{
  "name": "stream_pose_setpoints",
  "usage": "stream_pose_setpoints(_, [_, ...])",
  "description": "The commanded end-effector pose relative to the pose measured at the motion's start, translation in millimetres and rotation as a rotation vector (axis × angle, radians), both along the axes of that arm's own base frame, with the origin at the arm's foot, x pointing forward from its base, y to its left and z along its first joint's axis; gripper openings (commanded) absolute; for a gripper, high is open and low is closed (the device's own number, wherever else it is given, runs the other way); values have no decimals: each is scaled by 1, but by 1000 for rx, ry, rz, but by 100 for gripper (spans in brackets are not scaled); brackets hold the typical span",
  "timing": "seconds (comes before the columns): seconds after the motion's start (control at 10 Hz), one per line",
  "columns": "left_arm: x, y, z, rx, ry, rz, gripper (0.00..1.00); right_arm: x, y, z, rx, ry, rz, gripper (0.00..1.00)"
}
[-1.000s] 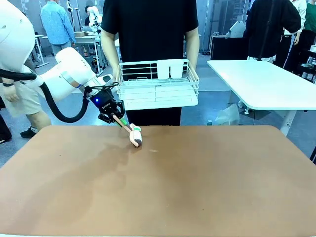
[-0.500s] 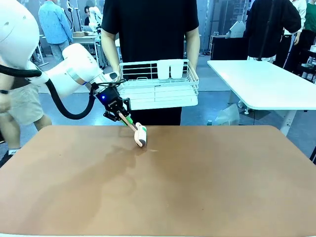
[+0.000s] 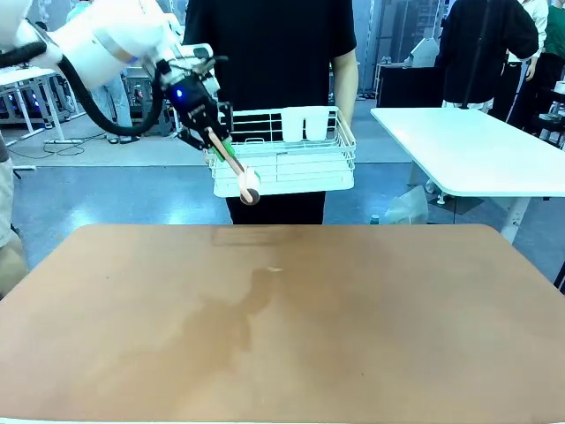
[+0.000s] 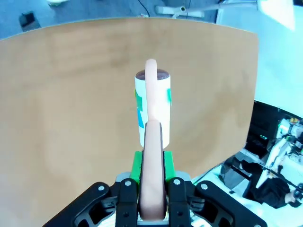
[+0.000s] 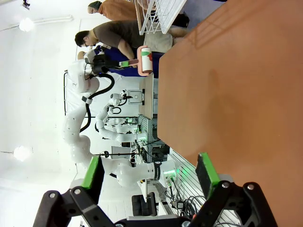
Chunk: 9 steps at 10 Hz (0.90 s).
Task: Clean the table.
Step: Clean the table with the Lint Roller when the human lifts the Dish drying rack.
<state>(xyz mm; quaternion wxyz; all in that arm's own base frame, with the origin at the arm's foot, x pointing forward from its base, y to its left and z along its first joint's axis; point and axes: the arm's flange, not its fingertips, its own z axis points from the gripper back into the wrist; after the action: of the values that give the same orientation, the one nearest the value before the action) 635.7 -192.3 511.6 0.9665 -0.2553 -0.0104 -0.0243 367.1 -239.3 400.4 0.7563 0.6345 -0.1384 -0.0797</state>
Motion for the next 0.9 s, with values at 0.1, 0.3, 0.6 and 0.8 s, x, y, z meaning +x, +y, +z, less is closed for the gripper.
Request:
stream_pose_setpoints(0.1, [-5, 8, 10, 55, 32, 13, 21, 0, 1, 4, 4, -4, 3, 100])
stream_pose_setpoints(0.3, [-20, 35, 50, 142, 3, -17, 21, 0, 1, 4, 4, -4, 3, 100])
stream_pose_setpoints(0.6, [-70, 140, 120, 295, -93, 16, 21, 0, 1, 4, 4, -4, 3, 100])
stream_pose_setpoints(0.8, [-120, 188, 136, 359, -138, 8, 21, 0, 1, 4, 4, -4, 3, 100])
